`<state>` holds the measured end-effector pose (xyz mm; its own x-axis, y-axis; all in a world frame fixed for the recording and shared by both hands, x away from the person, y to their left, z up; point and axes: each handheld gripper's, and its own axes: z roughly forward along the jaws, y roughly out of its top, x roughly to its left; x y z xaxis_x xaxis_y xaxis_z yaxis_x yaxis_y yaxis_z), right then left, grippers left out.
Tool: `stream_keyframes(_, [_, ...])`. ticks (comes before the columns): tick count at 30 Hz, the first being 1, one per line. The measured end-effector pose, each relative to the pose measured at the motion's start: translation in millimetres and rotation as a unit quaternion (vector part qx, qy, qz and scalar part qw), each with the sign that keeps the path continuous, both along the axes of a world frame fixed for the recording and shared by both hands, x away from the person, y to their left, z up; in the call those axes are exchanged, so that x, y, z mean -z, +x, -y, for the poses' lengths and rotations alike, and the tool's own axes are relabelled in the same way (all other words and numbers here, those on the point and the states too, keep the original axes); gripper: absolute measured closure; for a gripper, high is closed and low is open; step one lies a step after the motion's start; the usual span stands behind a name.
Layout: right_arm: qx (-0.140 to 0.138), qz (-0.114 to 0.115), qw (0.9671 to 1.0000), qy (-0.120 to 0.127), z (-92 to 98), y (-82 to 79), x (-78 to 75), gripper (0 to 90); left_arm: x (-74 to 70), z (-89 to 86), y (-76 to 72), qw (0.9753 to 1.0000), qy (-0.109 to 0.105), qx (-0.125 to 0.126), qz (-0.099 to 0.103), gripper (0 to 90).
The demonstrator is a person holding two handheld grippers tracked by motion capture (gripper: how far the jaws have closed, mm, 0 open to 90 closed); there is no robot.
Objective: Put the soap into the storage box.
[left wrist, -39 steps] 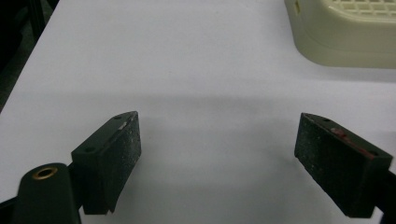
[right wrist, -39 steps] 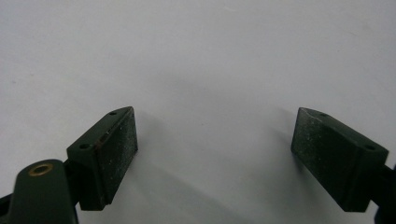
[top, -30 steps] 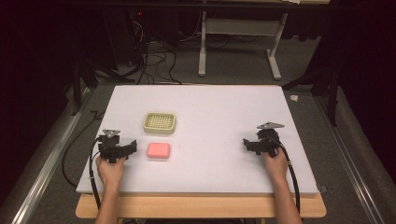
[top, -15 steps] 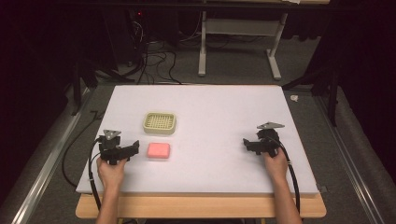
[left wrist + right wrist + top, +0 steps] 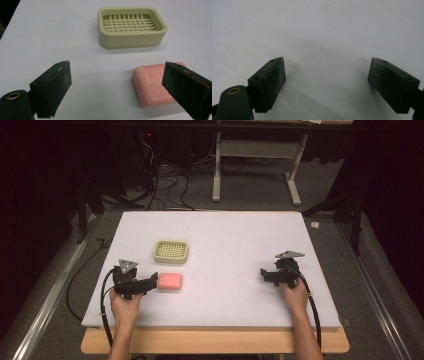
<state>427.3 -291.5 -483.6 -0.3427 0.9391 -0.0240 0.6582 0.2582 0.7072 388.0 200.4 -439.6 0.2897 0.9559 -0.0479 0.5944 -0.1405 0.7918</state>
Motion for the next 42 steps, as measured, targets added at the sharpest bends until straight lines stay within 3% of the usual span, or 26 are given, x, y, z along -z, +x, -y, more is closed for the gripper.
stream_keyframes(12, [0.0, 0.0, 1.0, 0.0, 0.0, 0.0, 0.0, 15.2, 5.2, 18.9, -1.0, 0.9991, 0.01, 0.039, -0.01, 6.9])
stream_keyframes(30, [0.0, -0.001, 1.0, 0.0, 0.1, 0.0, -0.1, 15.2, 16.0, 43.8, 3.7, 0.9975, 0.021, 0.058, -0.034, 5.6])
stream_keyframes(37, [0.0, -0.001, 1.0, 0.0, 0.1, 0.0, -0.1, 15.2, 20.4, 51.6, 5.7, 0.9973, 0.019, 0.06, -0.039, 4.9])
stream_keyframes(42, [0.0, -0.001, 1.0, 0.0, 0.0, -0.1, -0.1, 15.2, 24.1, 55.3, 8.6, 0.9968, 0.004, 0.062, -0.051, 4.3])
